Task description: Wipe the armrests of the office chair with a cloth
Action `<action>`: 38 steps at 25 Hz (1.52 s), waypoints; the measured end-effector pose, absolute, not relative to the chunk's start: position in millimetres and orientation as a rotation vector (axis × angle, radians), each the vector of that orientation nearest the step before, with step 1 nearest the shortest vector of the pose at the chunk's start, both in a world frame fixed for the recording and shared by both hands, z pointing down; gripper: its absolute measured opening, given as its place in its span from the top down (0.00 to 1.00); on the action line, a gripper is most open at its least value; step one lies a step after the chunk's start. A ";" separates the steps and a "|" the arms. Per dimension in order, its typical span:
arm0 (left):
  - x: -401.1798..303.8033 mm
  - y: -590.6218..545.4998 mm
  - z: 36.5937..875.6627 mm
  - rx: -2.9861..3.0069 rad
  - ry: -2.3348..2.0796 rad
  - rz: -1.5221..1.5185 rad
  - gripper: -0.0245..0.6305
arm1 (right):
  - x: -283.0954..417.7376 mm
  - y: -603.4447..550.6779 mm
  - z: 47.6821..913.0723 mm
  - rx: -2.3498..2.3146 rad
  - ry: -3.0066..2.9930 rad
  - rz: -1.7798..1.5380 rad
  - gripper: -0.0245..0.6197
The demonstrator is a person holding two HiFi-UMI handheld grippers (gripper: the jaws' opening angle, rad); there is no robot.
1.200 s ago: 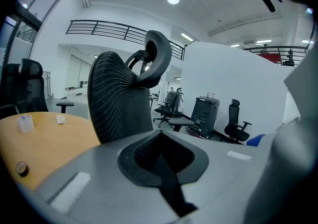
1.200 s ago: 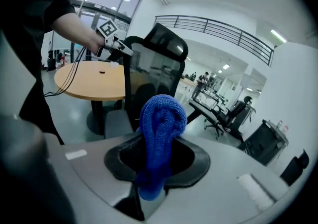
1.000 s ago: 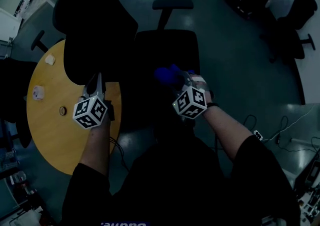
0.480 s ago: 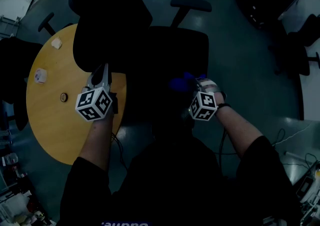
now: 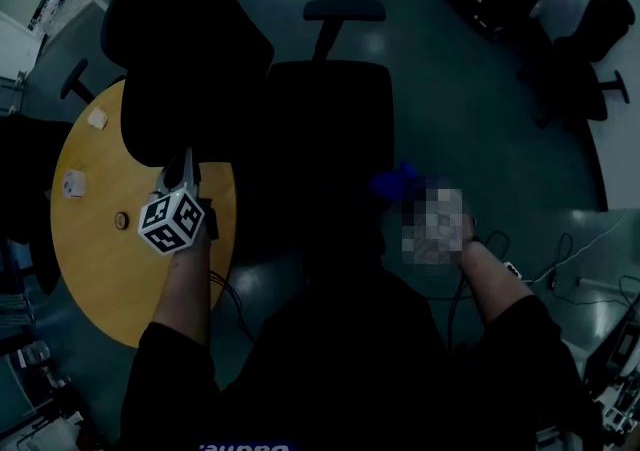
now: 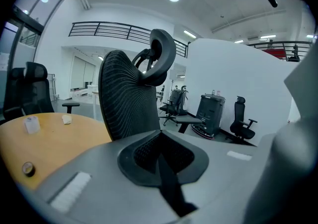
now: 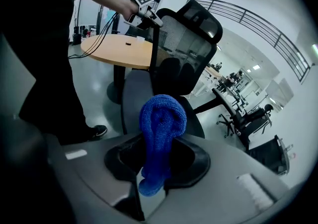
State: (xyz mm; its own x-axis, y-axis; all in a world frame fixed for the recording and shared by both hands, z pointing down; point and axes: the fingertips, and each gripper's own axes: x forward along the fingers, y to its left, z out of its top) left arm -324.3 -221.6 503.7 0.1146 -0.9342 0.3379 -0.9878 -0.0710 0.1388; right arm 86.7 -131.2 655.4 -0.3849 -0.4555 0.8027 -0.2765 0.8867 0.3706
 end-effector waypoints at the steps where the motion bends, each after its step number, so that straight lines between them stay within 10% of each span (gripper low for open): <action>1: -324.4 -222.0 504.6 2.068 -1.879 0.228 0.94 | 87.6 -126.3 655.0 0.548 -1.999 -0.194 0.81; 15: -278.1 -230.2 469.9 2.273 -1.708 0.069 0.94 | 114.5 -113.3 511.0 1.170 -2.165 0.063 0.80; 38: -229.5 -491.9 438.0 2.224 -1.895 0.216 0.94 | 67.2 -482.0 452.6 1.060 -2.559 -0.054 0.80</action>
State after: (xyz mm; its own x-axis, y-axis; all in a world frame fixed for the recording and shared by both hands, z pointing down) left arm -229.5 -491.9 438.0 0.1617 -0.9555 0.2467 -0.9865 -0.1502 0.0649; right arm 67.2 -482.0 452.6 -0.6492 -0.6898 0.3205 -0.6756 0.7165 0.1735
